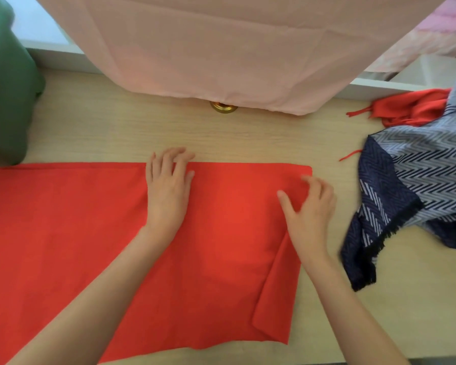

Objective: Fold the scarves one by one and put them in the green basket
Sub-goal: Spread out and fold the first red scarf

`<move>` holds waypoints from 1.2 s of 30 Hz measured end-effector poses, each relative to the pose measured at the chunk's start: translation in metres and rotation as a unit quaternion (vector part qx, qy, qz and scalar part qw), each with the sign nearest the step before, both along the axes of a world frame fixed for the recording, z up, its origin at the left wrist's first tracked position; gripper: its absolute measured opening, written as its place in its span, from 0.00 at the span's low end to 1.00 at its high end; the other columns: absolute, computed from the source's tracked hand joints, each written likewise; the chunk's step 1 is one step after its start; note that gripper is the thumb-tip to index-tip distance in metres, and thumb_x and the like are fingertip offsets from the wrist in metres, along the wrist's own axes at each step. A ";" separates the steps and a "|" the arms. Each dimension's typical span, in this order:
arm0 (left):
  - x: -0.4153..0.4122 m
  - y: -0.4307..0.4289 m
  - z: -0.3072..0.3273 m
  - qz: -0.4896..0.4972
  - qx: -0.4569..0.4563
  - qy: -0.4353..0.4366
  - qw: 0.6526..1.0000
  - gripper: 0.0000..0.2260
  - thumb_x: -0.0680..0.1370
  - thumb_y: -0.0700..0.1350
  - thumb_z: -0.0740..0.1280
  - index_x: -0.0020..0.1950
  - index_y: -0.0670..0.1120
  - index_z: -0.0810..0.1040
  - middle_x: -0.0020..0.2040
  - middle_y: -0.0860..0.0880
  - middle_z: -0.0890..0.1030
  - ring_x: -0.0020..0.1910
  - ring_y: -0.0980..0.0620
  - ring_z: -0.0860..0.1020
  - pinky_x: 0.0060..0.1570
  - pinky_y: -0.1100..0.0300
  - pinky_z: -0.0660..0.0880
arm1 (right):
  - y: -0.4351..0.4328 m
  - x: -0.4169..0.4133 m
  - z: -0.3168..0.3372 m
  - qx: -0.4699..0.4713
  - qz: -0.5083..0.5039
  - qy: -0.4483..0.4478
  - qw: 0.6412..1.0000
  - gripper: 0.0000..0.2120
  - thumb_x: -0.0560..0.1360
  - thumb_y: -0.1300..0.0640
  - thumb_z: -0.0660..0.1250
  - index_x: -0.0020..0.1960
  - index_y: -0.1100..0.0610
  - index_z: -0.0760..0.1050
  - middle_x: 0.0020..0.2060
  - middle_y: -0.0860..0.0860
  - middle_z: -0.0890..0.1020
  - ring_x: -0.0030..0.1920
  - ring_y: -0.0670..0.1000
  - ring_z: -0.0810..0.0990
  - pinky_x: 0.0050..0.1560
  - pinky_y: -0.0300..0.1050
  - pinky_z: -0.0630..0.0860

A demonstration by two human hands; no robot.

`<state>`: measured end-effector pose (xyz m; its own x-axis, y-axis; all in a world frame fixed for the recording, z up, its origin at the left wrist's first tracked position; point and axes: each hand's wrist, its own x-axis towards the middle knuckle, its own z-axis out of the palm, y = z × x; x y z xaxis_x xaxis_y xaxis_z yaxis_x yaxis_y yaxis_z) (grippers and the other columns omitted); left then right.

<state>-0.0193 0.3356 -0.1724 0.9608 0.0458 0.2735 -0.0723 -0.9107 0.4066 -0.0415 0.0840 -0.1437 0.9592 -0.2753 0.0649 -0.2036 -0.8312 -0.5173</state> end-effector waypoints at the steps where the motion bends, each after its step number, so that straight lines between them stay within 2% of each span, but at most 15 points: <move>1: -0.012 -0.009 0.002 -0.023 -0.002 0.000 1.000 0.14 0.78 0.42 0.62 0.63 0.45 0.76 0.64 0.44 0.75 0.67 0.44 0.69 0.72 0.44 0.57 | 0.000 -0.018 0.003 0.014 -0.039 0.021 0.999 0.29 0.69 0.47 0.74 0.64 0.60 0.70 0.59 0.59 0.70 0.60 0.58 0.67 0.63 0.49 0.60; 3: -0.042 -0.031 0.003 -0.082 0.005 0.015 0.997 0.16 0.79 0.44 0.60 0.65 0.45 0.76 0.67 0.45 0.74 0.70 0.46 0.66 0.72 0.44 0.56 | 0.002 -0.052 0.004 0.007 -0.084 0.062 0.995 0.35 0.64 0.46 0.77 0.63 0.61 0.67 0.58 0.58 0.70 0.60 0.57 0.67 0.63 0.48 0.61; 5: -0.072 -0.049 -0.004 -0.136 0.019 0.061 0.989 0.19 0.79 0.47 0.58 0.69 0.46 0.73 0.72 0.46 0.71 0.73 0.47 0.64 0.72 0.45 0.55 | 0.005 -0.077 0.003 0.033 -0.102 0.096 0.990 0.36 0.63 0.51 0.78 0.64 0.61 0.65 0.57 0.56 0.70 0.59 0.55 0.67 0.62 0.48 0.64; 8: -0.101 -0.059 -0.020 -0.177 0.083 0.134 0.972 0.25 0.80 0.53 0.54 0.76 0.47 0.64 0.77 0.47 0.61 0.76 0.48 0.59 0.73 0.46 0.54 | -0.003 -0.093 0.010 0.147 -0.122 0.132 0.973 0.22 0.73 0.61 0.69 0.65 0.58 0.68 0.55 0.50 0.74 0.56 0.51 0.74 0.56 0.43 0.71; 10: -0.106 -0.057 -0.026 -0.182 0.111 0.151 0.965 0.26 0.80 0.55 0.53 0.77 0.48 0.60 0.78 0.47 0.58 0.77 0.49 0.56 0.73 0.46 0.54 | -0.018 -0.094 0.015 0.153 -0.110 0.158 0.969 0.14 0.77 0.63 0.64 0.62 0.58 0.73 0.47 0.48 0.78 0.49 0.50 0.78 0.46 0.38 0.69; 11: -0.105 -0.057 -0.026 -0.181 0.116 0.157 0.964 0.26 0.81 0.55 0.52 0.78 0.48 0.59 0.78 0.48 0.57 0.77 0.50 0.55 0.73 0.46 0.53 | -0.028 -0.093 0.016 0.159 -0.108 0.170 0.967 0.12 0.77 0.63 0.64 0.60 0.58 0.75 0.46 0.49 0.79 0.46 0.50 0.78 0.45 0.38 0.69; 15: -0.104 -0.058 -0.022 -0.169 0.125 0.169 0.963 0.26 0.81 0.55 0.51 0.78 0.49 0.58 0.79 0.49 0.56 0.77 0.51 0.54 0.74 0.46 0.54 | -0.062 -0.095 0.016 0.289 -0.141 0.245 0.915 0.12 0.74 0.56 0.70 0.54 0.62 0.80 0.45 0.52 0.84 0.47 0.50 0.82 0.53 0.49 0.77; 17: -0.105 -0.059 -0.021 -0.166 0.126 0.166 0.964 0.25 0.81 0.54 0.51 0.78 0.49 0.58 0.78 0.49 0.57 0.77 0.51 0.54 0.74 0.46 0.54 | -0.069 -0.105 0.018 0.317 -0.132 0.298 0.891 0.12 0.71 0.52 0.73 0.50 0.58 0.81 0.42 0.50 0.85 0.45 0.49 0.83 0.48 0.47 0.79; 20: -0.105 -0.059 -0.019 -0.160 0.119 0.163 0.966 0.25 0.81 0.54 0.51 0.78 0.49 0.59 0.78 0.49 0.57 0.77 0.51 0.54 0.74 0.46 0.53 | -0.068 -0.131 0.017 0.354 -0.093 0.379 0.850 0.10 0.72 0.57 0.73 0.52 0.60 0.80 0.43 0.51 0.86 0.45 0.49 0.84 0.43 0.43 0.79; 24: -0.103 -0.058 -0.019 -0.168 0.117 0.178 0.963 0.25 0.81 0.54 0.51 0.78 0.49 0.59 0.78 0.49 0.57 0.77 0.51 0.54 0.74 0.47 0.52 | -0.075 -0.149 0.014 0.336 -0.141 0.313 0.877 0.04 0.73 0.61 0.72 0.44 0.63 0.81 0.40 0.58 0.85 0.45 0.59 0.83 0.51 0.57 0.78; 26: -0.101 -0.056 -0.020 -0.173 0.111 0.183 0.961 0.25 0.81 0.55 0.50 0.78 0.49 0.58 0.78 0.49 0.57 0.77 0.52 0.53 0.74 0.48 0.50 | -0.084 -0.146 0.019 0.350 -0.177 0.280 0.876 0.07 0.71 0.60 0.73 0.38 0.62 0.78 0.37 0.59 0.84 0.41 0.60 0.82 0.44 0.54 0.77; 29: -0.101 -0.054 -0.019 -0.185 0.113 0.184 0.959 0.25 0.82 0.55 0.49 0.78 0.49 0.58 0.78 0.48 0.57 0.78 0.52 0.52 0.75 0.49 0.50 | -0.095 -0.143 0.021 0.339 -0.176 0.270 0.884 0.15 0.67 0.59 0.77 0.32 0.61 0.71 0.28 0.55 0.78 0.32 0.53 0.74 0.34 0.46 0.68; 31: -0.102 -0.057 -0.015 -0.186 0.116 0.171 0.961 0.25 0.82 0.55 0.48 0.78 0.47 0.57 0.78 0.48 0.57 0.78 0.51 0.52 0.75 0.48 0.49 | -0.098 -0.145 0.020 0.309 -0.149 0.284 0.895 0.16 0.65 0.61 0.78 0.33 0.59 0.70 0.28 0.53 0.75 0.32 0.51 0.72 0.34 0.44 0.68; 33: -0.106 -0.062 -0.008 -0.170 0.108 0.148 0.968 0.25 0.82 0.53 0.50 0.78 0.46 0.58 0.78 0.47 0.57 0.78 0.50 0.52 0.75 0.46 0.49 | -0.099 -0.150 0.019 0.295 -0.136 0.303 0.896 0.14 0.64 0.64 0.78 0.41 0.59 0.73 0.34 0.53 0.77 0.35 0.51 0.75 0.36 0.43 0.72; 36: -0.119 -0.063 0.003 -0.112 0.105 0.122 0.981 0.24 0.81 0.50 0.52 0.77 0.46 0.59 0.78 0.46 0.56 0.78 0.47 0.51 0.75 0.43 0.48 | -0.102 -0.155 0.020 0.286 -0.144 0.319 0.892 0.16 0.65 0.56 0.79 0.47 0.58 0.76 0.37 0.55 0.81 0.38 0.52 0.79 0.40 0.46 0.76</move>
<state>-0.1381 0.2724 -0.1693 0.9783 -0.2065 0.0157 -0.2042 -0.9488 0.2412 -0.1963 -0.0175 -0.1242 0.6341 -0.3300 -0.6993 -0.7713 -0.3339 -0.5419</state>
